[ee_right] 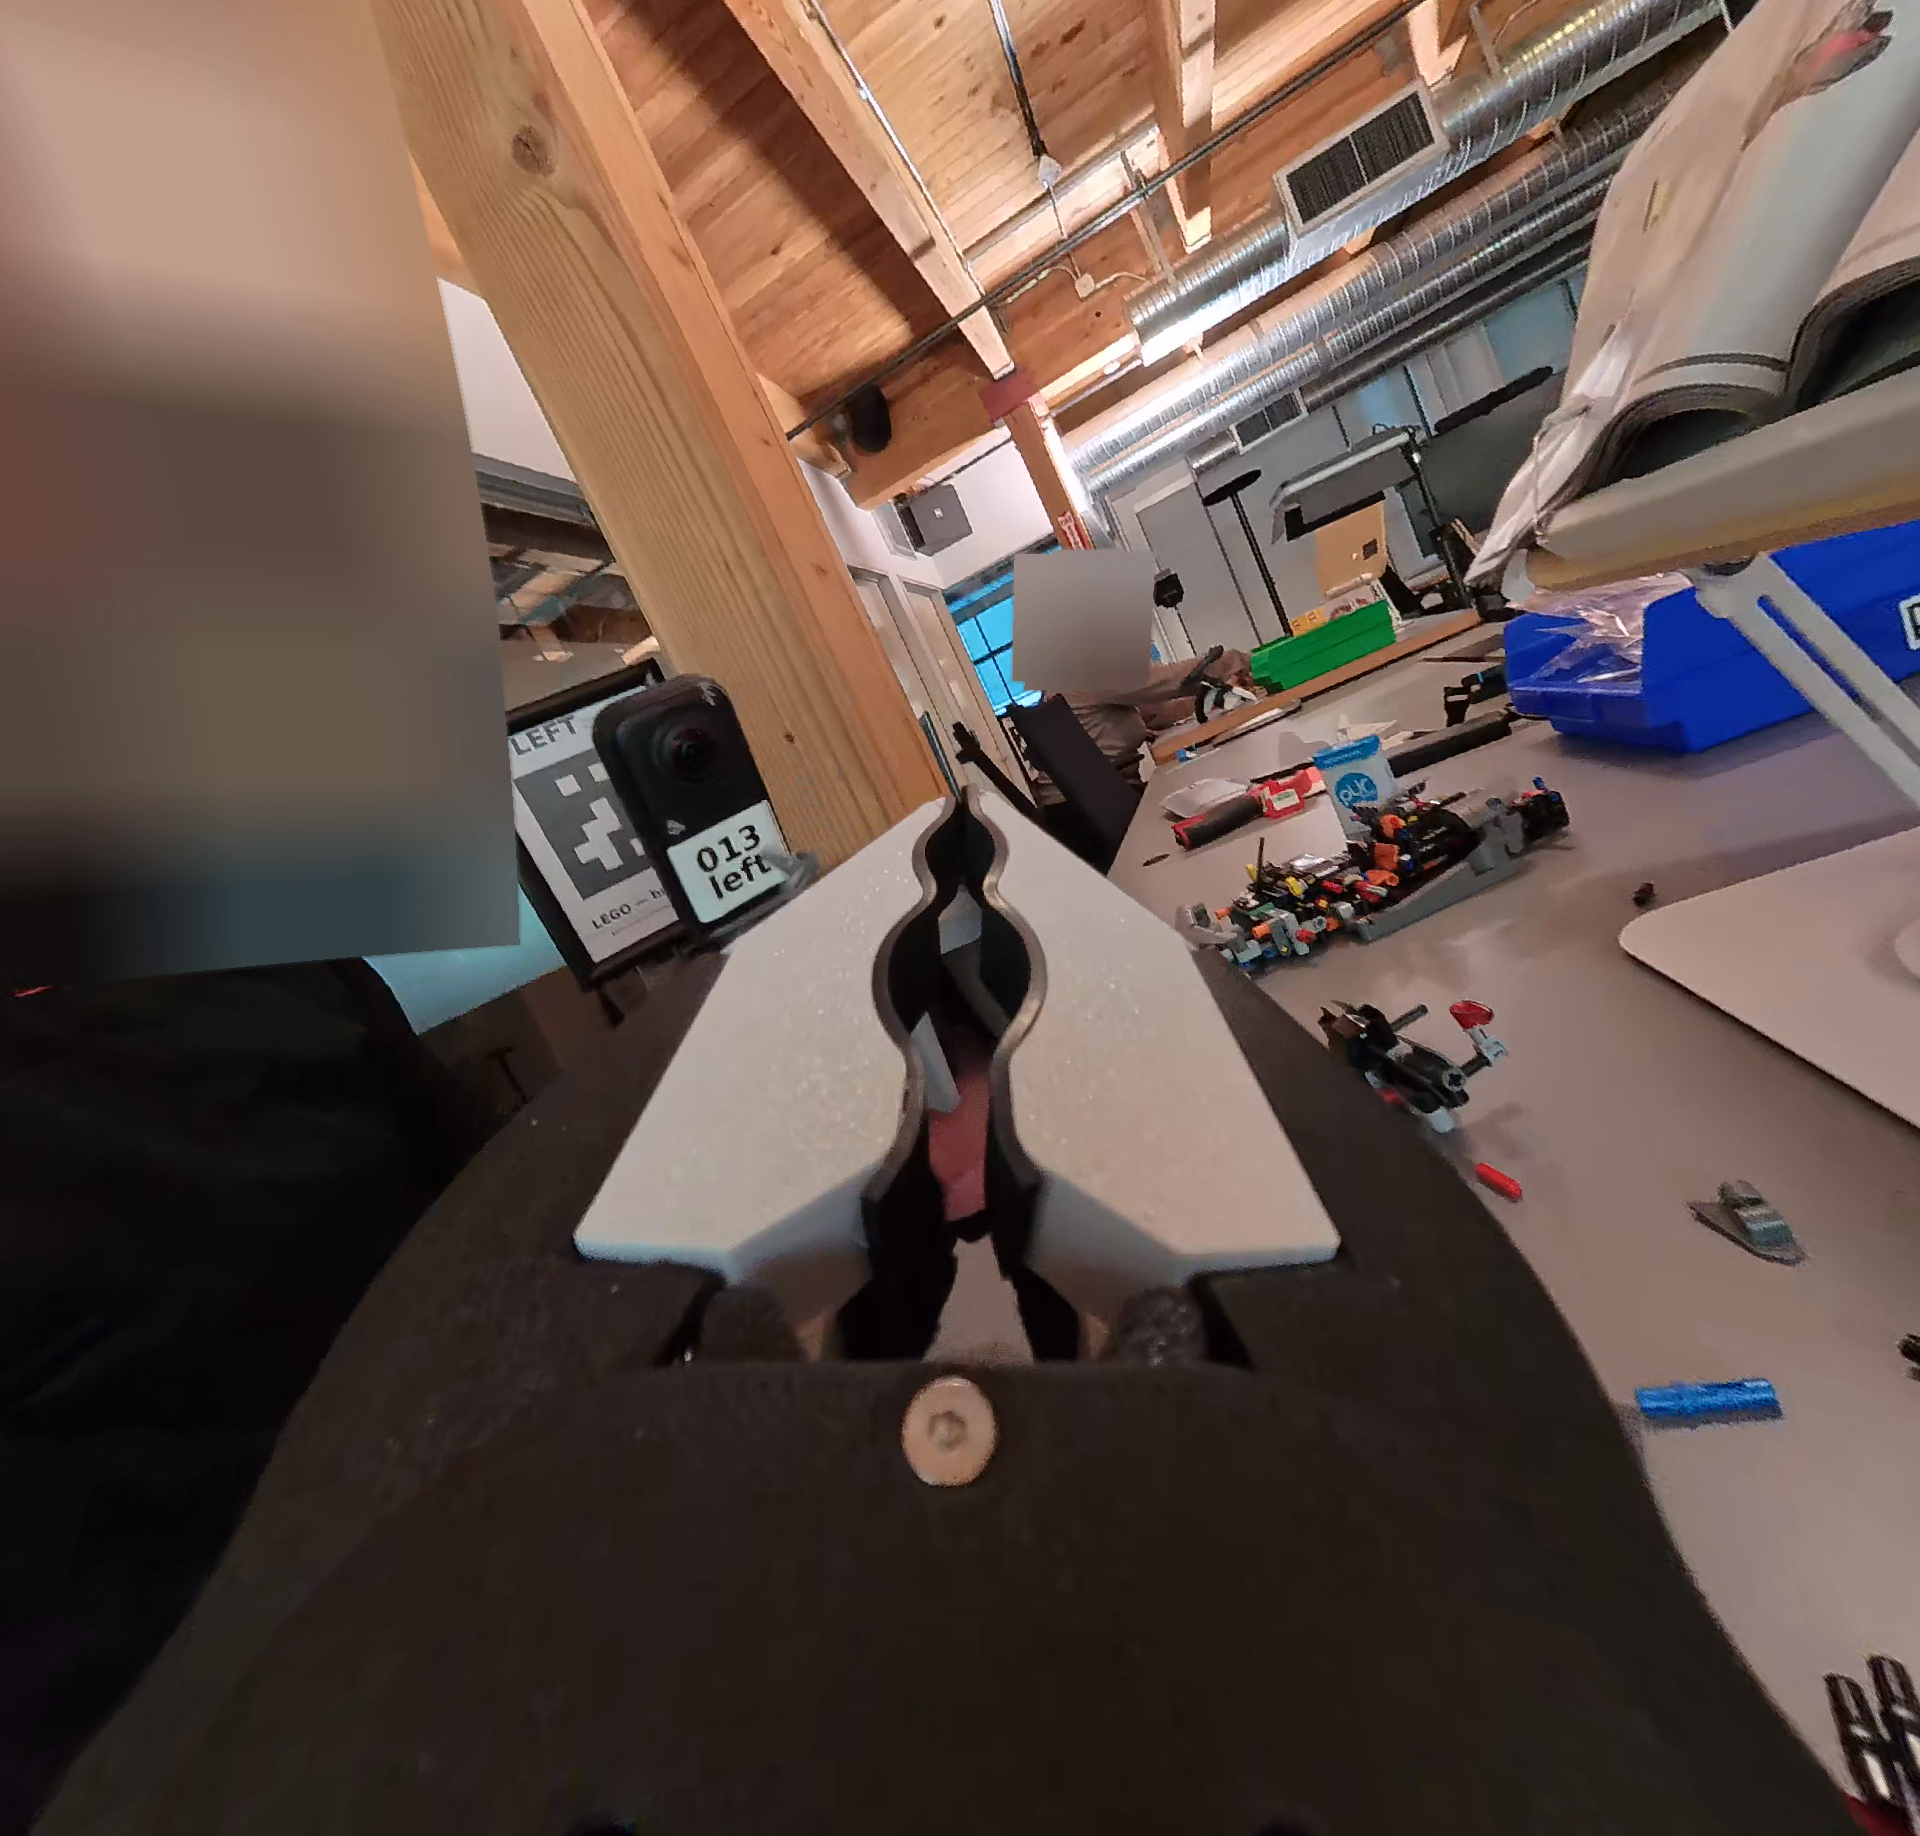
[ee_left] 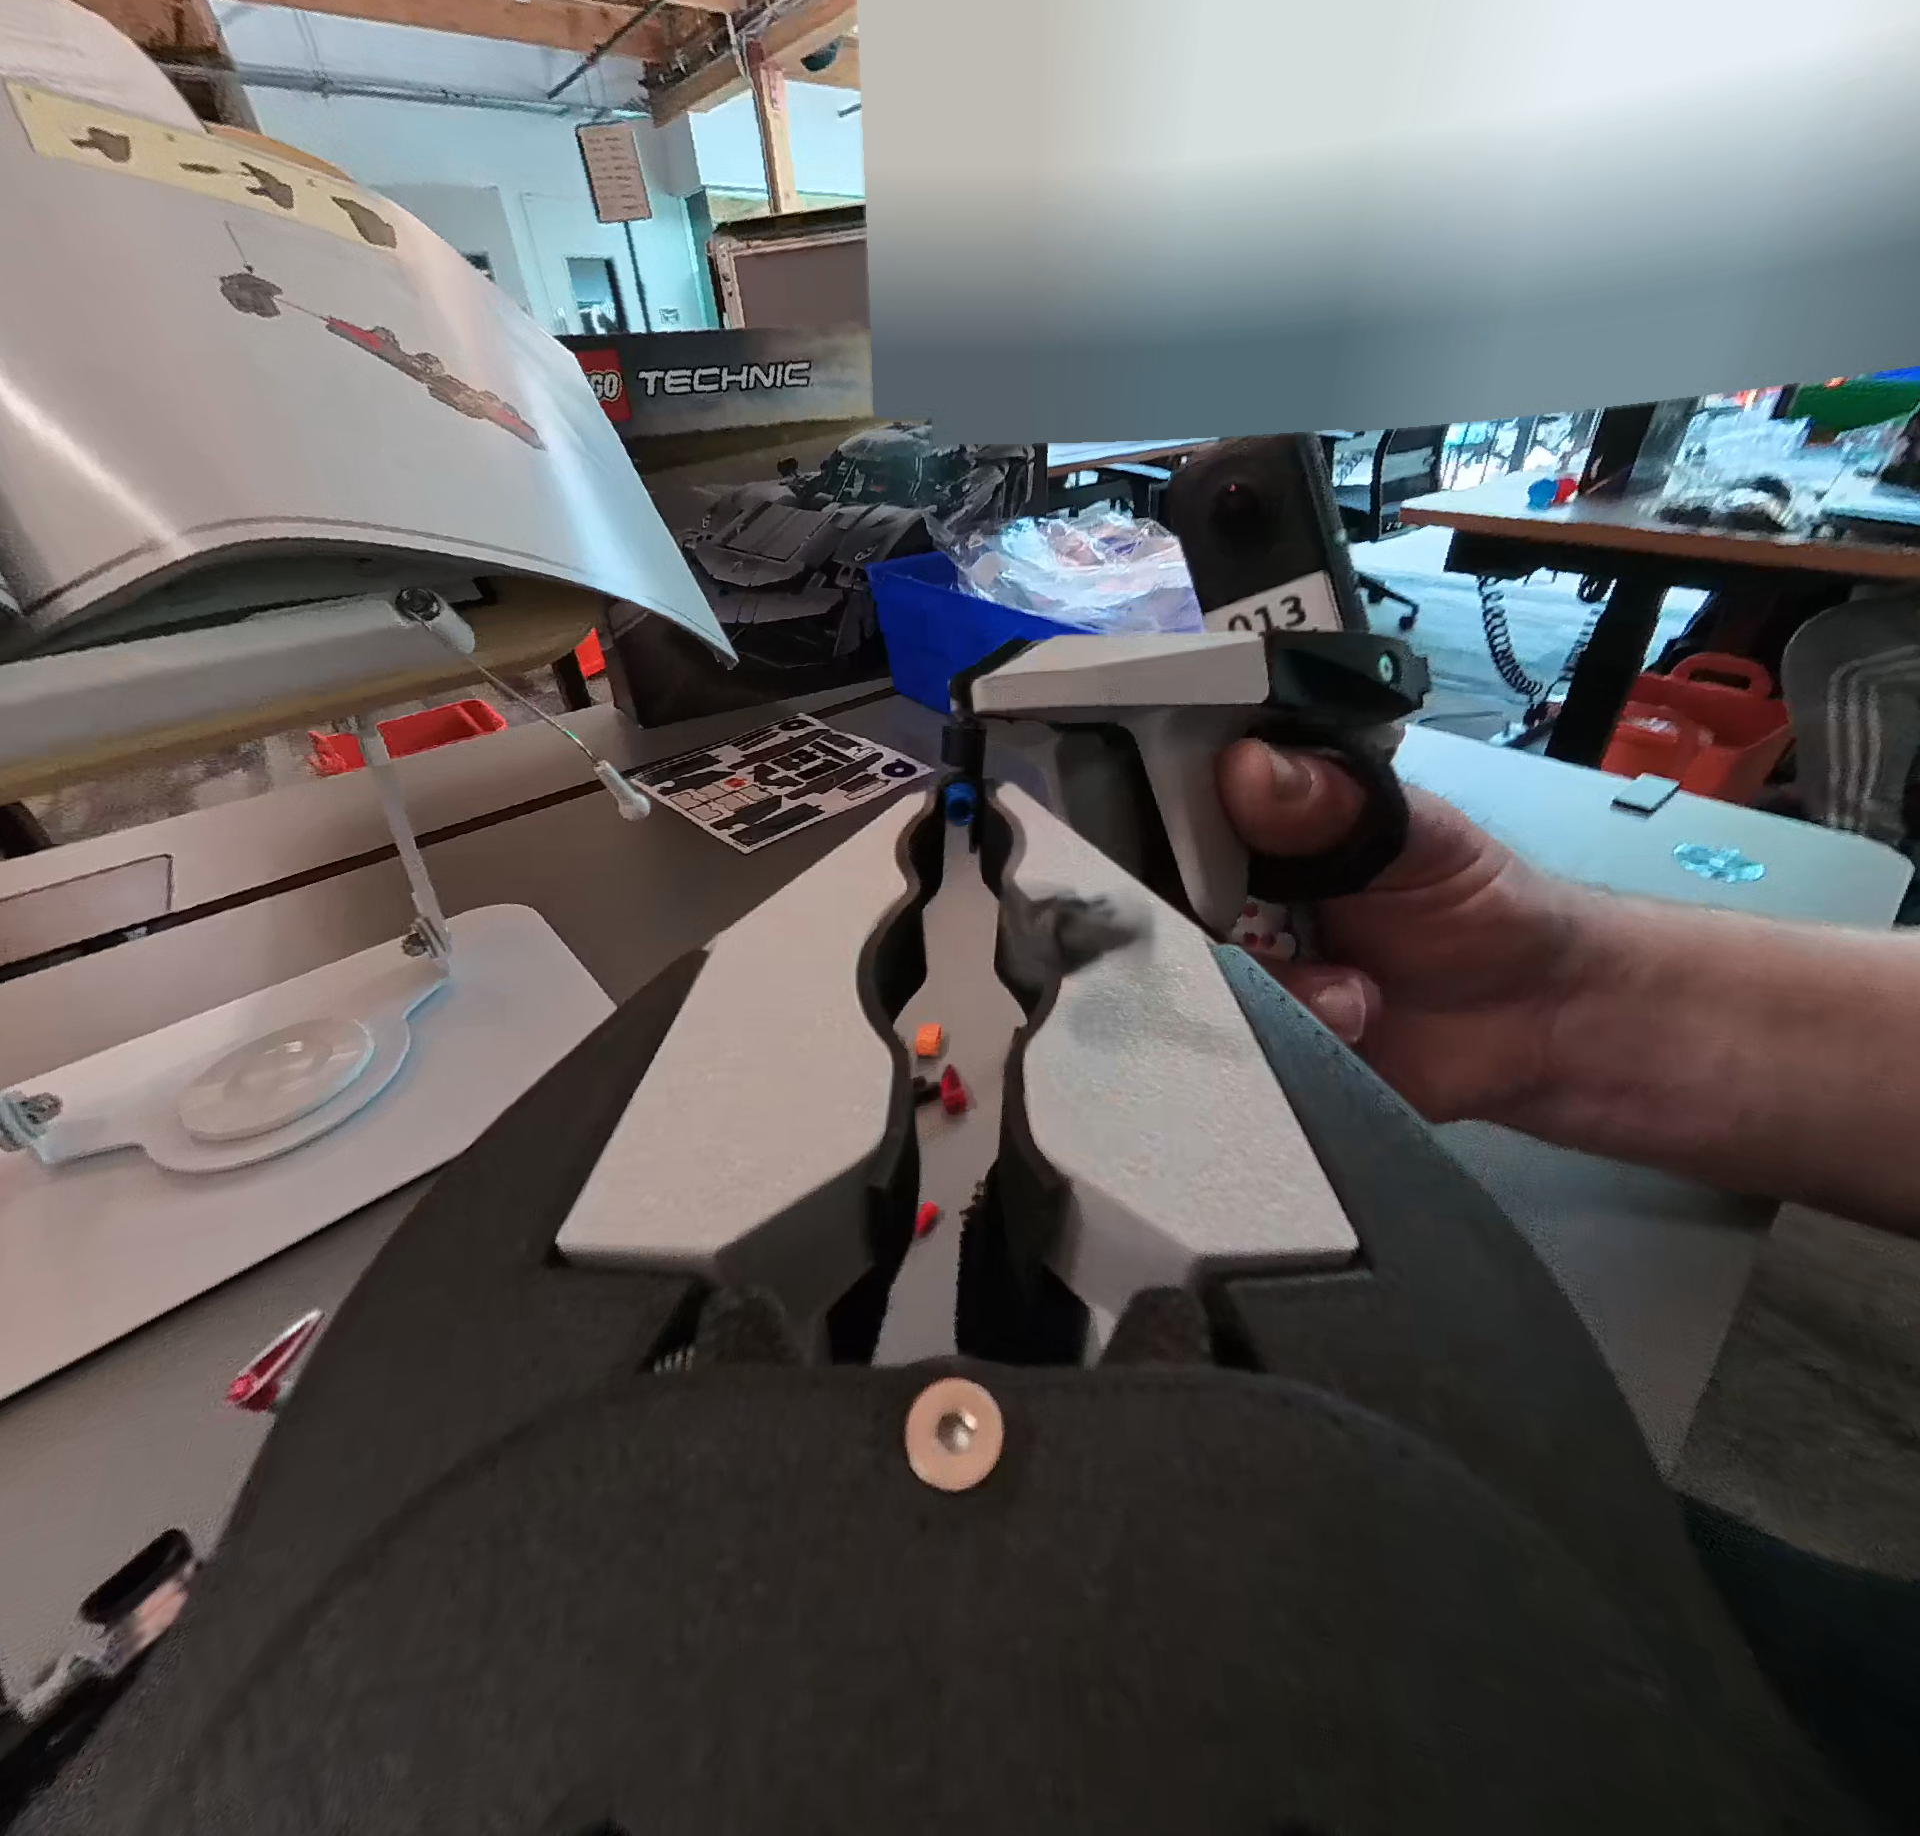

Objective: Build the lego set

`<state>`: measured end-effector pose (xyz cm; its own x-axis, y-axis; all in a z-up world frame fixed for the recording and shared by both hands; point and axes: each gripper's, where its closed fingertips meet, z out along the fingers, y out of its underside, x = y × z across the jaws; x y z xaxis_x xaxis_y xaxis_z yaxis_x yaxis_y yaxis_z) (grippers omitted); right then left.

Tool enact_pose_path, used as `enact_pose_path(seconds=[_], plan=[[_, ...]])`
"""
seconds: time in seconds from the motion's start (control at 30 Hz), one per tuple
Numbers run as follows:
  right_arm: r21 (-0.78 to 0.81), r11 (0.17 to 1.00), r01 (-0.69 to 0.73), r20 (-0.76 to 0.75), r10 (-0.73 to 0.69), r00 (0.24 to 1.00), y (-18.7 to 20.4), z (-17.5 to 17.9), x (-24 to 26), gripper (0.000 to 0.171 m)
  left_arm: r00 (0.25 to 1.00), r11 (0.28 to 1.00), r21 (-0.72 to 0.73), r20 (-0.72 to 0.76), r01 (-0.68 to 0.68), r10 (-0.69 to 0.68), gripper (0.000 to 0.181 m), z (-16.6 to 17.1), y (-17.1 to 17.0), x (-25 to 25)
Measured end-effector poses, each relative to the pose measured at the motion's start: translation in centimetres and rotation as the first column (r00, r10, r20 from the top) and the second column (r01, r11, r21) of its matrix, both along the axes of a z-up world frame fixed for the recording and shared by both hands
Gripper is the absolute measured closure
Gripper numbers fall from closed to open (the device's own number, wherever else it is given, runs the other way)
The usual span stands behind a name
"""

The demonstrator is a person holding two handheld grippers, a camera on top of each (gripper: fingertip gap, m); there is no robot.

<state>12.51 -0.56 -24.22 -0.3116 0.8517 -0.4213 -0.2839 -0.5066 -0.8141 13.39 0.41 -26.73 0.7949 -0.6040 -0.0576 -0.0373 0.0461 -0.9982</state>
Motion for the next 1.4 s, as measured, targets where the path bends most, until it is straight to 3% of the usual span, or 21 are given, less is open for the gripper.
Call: enact_pose_path(seconds=[0.27, 0.4, 1.0, 1.13, 1.4], plan=[[0.008, 0.988, 0.157, 0.174, -0.156, 0.972, 3.2, -2.8, -0.3, 0.171, 0.997, 0.988, -0.152, 0.073, -0.022, 0.033, 0.177, -3.6, 4.0, -1.0], [0.038, 0.979, 0.201, 0.239, -0.205, 0.949, 4.1, -4.2, 0.4, 0.171, 0.998, 0.984, -0.170, 0.038, -0.045, 0.053, 0.177, -5.4, 5.1, -1.2], [0.129, 0.968, 0.215, 0.287, -0.244, 0.926, 4.0, -5.3, 2.6, 0.170, 0.981, 0.990, -0.140, 0.190, -0.003, 0.030, 0.177, -5.1, 4.9, -2.8], [0.071, 0.977, 0.202, 0.257, -0.213, 0.943, 4.9, -5.0, 3.2, 0.168, 0.976, 0.991, -0.131, 0.219, 0.030, 0.000, 0.177, -4.8, 5.0, -2.7], [0.158, 0.951, 0.266, 0.260, -0.300, 0.918, 5.9, -4.3, 3.2, 0.167, 0.973, 0.990, -0.123, 0.229, 0.072, -0.043, 0.177, -4.8, 5.1, -2.2]])
